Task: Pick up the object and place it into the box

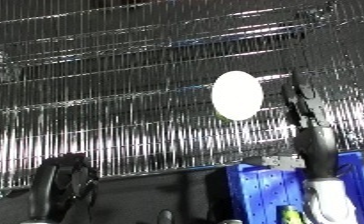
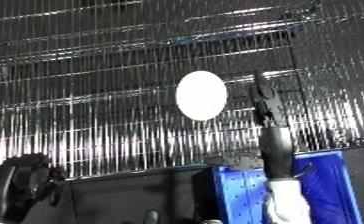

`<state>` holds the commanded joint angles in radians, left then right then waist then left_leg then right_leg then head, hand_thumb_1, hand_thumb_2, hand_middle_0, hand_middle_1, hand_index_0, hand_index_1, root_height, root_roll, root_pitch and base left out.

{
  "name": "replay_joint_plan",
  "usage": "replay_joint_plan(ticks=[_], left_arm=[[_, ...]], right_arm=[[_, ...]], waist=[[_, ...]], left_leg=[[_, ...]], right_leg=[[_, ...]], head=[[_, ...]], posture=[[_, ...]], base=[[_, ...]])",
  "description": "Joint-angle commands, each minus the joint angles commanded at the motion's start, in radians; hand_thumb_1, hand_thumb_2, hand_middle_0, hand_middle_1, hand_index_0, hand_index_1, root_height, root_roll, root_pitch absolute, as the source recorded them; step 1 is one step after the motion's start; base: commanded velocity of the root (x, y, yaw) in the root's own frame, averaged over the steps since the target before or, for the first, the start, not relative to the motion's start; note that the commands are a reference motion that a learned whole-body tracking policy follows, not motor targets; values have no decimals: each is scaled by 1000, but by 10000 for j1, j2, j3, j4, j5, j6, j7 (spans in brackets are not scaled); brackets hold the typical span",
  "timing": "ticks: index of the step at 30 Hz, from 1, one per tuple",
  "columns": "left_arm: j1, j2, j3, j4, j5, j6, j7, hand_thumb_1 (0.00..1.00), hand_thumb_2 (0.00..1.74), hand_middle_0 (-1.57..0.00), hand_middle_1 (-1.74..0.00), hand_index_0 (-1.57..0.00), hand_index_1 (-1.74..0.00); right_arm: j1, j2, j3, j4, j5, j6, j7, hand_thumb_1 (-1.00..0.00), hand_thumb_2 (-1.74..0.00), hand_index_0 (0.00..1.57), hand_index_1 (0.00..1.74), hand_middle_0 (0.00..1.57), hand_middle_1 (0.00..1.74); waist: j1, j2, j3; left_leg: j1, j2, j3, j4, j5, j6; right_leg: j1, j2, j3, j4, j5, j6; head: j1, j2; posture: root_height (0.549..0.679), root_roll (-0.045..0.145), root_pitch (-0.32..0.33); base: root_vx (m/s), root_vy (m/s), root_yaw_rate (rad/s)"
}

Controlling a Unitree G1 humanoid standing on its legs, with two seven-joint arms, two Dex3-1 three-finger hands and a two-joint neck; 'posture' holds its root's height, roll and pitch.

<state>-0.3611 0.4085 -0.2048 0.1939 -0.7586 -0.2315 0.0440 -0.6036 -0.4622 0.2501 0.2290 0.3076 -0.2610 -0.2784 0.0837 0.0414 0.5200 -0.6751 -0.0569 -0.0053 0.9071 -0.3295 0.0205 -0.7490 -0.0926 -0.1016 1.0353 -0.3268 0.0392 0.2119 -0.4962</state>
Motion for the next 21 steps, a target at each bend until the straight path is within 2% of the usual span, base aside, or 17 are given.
replay_joint_plan(ticks=[9, 21], left_arm=[[-408, -38, -166, 9, -50, 52, 96, 1000, 1740, -1570, -1740, -1570, -1740], [-936, 33, -410, 146, -346, 140, 245, 1000, 1740, -1570, -1740, -1570, -1740]], right_arm=[[-1038, -96, 201, 661, 428, -19, 294, 0, 0, 0, 0, 0, 0], [-2466, -214, 677, 1906, 1190, -52, 848, 0, 0, 0, 0, 0, 0]], waist=[[98, 168, 0], [283, 365, 0]], left_leg=[[-547, -51, 23, 158, -20, 57], [-1008, -141, 46, 323, -108, 123]], right_leg=[[-614, 30, 30, 209, 26, -4], [-1090, 58, 31, 394, -50, -60]], head=[[539, 429], [1050, 757]], posture=[[595, 38, 122], [591, 39, 158]], base=[[-27, 16, 1], [1, 5, 16]])
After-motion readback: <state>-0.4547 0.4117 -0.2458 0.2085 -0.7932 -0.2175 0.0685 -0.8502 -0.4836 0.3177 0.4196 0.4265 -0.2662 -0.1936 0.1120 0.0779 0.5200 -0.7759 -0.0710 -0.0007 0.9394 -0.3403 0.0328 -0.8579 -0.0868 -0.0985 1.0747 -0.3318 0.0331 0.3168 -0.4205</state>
